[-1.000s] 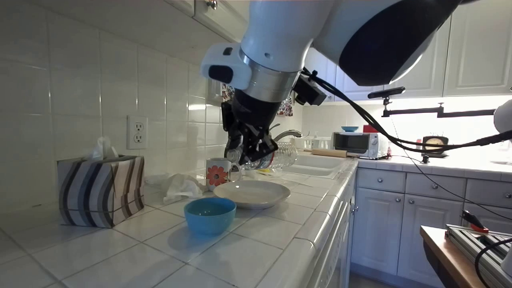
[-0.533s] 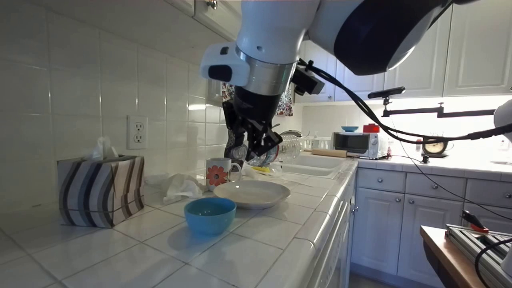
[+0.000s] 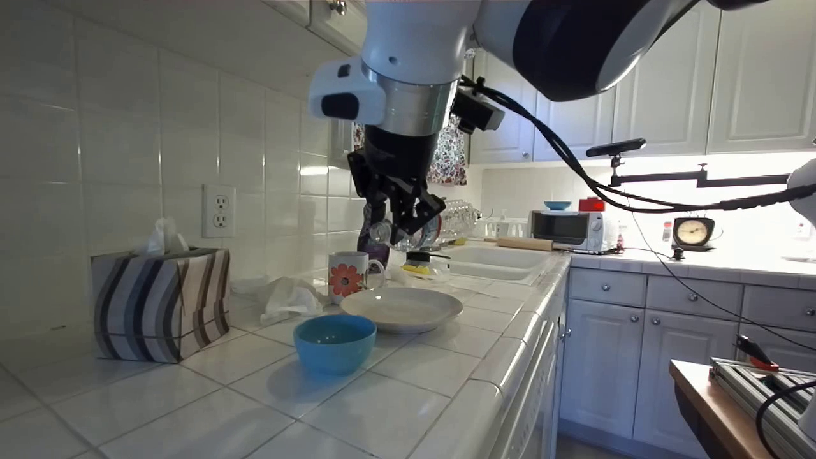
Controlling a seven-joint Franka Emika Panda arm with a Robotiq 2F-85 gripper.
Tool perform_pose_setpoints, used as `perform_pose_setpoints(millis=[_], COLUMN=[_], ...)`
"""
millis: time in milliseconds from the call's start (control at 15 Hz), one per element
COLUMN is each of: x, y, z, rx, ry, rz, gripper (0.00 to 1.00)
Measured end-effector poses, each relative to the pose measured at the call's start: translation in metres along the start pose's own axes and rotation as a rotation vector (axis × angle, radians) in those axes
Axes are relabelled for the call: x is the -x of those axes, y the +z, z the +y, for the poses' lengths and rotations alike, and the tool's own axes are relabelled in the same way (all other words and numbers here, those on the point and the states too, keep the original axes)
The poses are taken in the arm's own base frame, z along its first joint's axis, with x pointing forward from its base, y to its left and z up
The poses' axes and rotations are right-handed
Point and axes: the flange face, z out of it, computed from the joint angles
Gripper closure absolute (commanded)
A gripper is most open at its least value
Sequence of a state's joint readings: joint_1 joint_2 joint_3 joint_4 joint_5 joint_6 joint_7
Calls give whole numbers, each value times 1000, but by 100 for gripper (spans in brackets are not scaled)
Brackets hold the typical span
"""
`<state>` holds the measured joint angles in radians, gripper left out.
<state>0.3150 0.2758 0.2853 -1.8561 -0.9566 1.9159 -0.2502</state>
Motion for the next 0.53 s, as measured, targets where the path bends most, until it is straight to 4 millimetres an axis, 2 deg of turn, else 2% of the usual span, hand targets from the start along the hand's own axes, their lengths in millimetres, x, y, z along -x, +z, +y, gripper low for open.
perform_pose_setpoints(millis=[200, 267, 533], x=[-1, -1, -1], y=[0, 1, 2], z=[1, 1, 0], rx=[-1, -2, -4], ry=[-1, -1, -3], rz=[1, 1, -3], gripper=[64, 89, 89])
